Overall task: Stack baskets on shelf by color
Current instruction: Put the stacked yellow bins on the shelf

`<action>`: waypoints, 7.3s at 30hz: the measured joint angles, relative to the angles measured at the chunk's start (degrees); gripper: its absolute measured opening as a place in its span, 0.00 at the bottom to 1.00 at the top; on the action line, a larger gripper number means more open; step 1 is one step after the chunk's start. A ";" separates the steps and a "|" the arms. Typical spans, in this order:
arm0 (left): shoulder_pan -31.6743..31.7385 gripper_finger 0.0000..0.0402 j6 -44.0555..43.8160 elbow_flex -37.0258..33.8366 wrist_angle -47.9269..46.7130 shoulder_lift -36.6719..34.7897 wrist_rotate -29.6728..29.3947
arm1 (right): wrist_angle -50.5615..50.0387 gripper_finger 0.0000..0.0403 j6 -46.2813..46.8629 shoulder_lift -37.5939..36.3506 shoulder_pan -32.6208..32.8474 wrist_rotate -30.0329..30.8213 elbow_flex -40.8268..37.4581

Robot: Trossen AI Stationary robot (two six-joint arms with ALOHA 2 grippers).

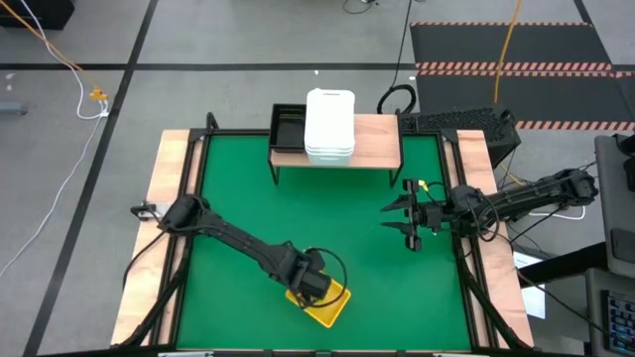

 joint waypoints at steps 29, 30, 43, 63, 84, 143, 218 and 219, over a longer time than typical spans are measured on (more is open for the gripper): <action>14.92 0.33 42.73 4.14 14.32 -0.44 -3.23 | 1.29 0.37 -0.17 0.00 0.01 0.02 0.00; 15.02 0.36 41.71 4.59 14.42 -0.44 -2.61 | 1.30 0.37 -0.22 0.00 0.01 0.02 0.00; 4.63 0.53 32.89 8.96 15.62 -0.45 1.54 | 0.48 0.37 1.48 -2.03 0.01 9.24 0.00; -3.35 0.49 23.21 -1.59 27.51 -0.09 -11.09 | 2.62 0.37 4.94 -2.21 0.01 9.01 0.00; -2.65 0.16 24.73 -10.00 35.58 -0.07 -6.95 | -32.78 0.24 23.71 -7.88 5.05 23.88 16.88; 40.69 0.03 72.33 27.80 34.85 6.04 11.40 | -49.54 0.00 18.12 -14.10 25.34 79.45 17.38; 37.11 0.18 79.64 25.89 36.79 8.63 0.02 | -47.56 0.00 16.09 -13.90 25.36 76.24 17.38; 36.78 0.20 79.84 25.89 36.94 8.62 -0.04 | -47.56 0.00 16.09 -13.90 25.36 76.24 17.38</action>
